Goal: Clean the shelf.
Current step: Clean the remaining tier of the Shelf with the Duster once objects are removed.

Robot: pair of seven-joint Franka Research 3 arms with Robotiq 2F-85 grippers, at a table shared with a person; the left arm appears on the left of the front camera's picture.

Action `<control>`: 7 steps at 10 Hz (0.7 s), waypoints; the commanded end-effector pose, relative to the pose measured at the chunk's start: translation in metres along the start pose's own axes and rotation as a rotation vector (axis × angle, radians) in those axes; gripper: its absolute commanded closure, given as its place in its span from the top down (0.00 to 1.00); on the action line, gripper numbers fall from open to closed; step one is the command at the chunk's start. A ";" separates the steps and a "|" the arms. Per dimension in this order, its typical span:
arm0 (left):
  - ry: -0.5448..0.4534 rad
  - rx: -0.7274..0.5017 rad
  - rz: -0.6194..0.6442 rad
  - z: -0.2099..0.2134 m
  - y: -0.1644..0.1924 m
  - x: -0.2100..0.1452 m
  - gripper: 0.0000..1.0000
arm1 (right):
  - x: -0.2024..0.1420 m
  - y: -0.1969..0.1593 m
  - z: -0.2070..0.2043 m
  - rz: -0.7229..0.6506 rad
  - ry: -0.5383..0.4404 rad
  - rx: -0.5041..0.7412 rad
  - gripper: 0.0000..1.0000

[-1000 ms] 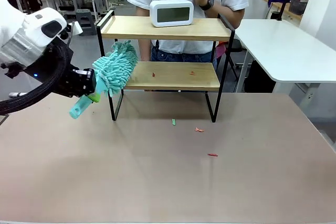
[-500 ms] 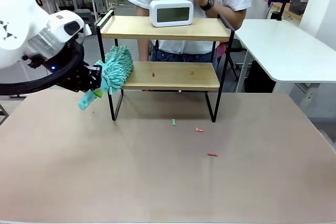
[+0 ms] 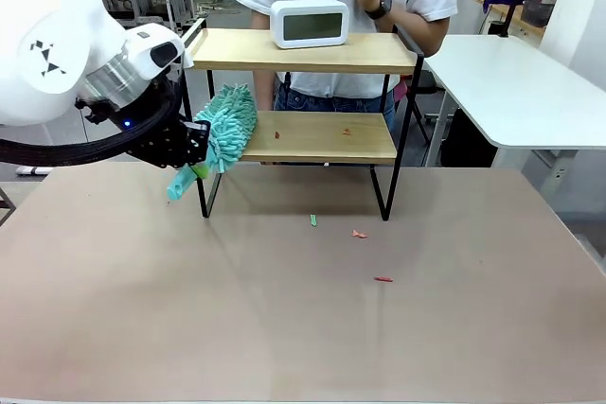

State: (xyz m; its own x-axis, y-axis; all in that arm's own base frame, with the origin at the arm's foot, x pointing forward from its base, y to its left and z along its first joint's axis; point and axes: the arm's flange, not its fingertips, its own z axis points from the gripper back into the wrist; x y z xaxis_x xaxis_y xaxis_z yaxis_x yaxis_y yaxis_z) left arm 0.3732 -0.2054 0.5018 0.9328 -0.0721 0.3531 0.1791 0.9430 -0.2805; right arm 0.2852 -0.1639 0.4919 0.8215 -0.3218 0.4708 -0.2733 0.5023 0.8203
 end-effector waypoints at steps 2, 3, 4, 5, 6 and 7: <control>0.029 -0.040 -0.039 -0.006 -0.026 0.012 0.12 | 0.002 -0.001 -0.002 0.026 -0.019 0.017 1.00; 0.036 -0.055 -0.041 -0.011 -0.039 0.015 0.12 | 0.002 -0.001 -0.002 0.026 -0.019 0.017 1.00; 0.029 -0.065 -0.043 -0.016 -0.054 0.018 0.12 | 0.002 -0.001 -0.002 0.026 -0.019 0.017 1.00; 0.042 -0.077 -0.047 -0.022 -0.069 0.023 0.12 | 0.002 -0.001 -0.002 0.026 -0.019 0.017 1.00; 0.068 -0.113 -0.051 -0.031 -0.088 0.029 0.12 | 0.002 -0.001 -0.002 0.026 -0.019 0.017 1.00; 0.078 -0.134 -0.071 -0.037 -0.103 0.029 0.12 | 0.002 -0.001 -0.002 0.026 -0.019 0.017 1.00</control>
State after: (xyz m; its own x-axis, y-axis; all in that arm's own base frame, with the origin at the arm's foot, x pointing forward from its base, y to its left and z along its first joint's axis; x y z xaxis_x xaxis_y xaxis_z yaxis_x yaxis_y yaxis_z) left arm 0.3876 -0.3026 0.5074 0.9318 -0.1782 0.3162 0.2868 0.8955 -0.3404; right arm 0.2852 -0.1640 0.4919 0.8215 -0.3218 0.4708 -0.2734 0.5023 0.8203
